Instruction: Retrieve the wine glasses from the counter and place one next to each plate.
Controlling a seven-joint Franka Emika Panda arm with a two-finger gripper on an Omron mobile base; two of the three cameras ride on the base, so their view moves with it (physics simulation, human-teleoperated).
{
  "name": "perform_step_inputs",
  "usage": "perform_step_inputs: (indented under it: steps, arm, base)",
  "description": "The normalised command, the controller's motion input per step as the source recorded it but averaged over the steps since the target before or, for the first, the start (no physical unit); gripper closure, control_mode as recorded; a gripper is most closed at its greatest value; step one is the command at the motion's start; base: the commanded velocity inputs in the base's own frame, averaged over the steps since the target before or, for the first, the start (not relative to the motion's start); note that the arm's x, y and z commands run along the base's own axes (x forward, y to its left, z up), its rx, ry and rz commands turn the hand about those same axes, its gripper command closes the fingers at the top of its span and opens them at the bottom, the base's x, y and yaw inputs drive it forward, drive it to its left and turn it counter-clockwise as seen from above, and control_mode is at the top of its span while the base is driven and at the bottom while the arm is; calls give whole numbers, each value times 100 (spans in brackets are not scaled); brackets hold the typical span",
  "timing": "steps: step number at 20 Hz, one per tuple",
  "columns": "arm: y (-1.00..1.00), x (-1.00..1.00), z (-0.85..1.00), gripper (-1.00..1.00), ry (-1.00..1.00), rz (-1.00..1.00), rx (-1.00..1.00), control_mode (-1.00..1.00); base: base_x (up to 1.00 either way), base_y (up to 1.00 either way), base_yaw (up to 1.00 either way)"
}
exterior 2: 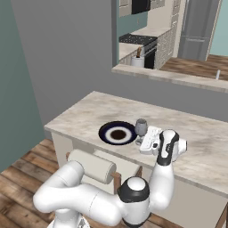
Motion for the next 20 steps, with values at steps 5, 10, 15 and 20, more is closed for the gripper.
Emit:
perform_step_inputs:
  steps: [5, 10, 15, 20]
  arm:
    - [-15, 0, -3, -100, 0, 0, 0, -100]
    - [-12, 1, 0, -100, 7, -2, 0, -100]
    - [-38, 0, 0, -100, 1, -13, 0, -100]
    - [-47, -26, 31, -100, -5, -18, 3, -100]
  base:
    - [0, 0, 0]
    - [0, 0, 0]
    - [0, 0, 0]
    - [0, 0, 0]
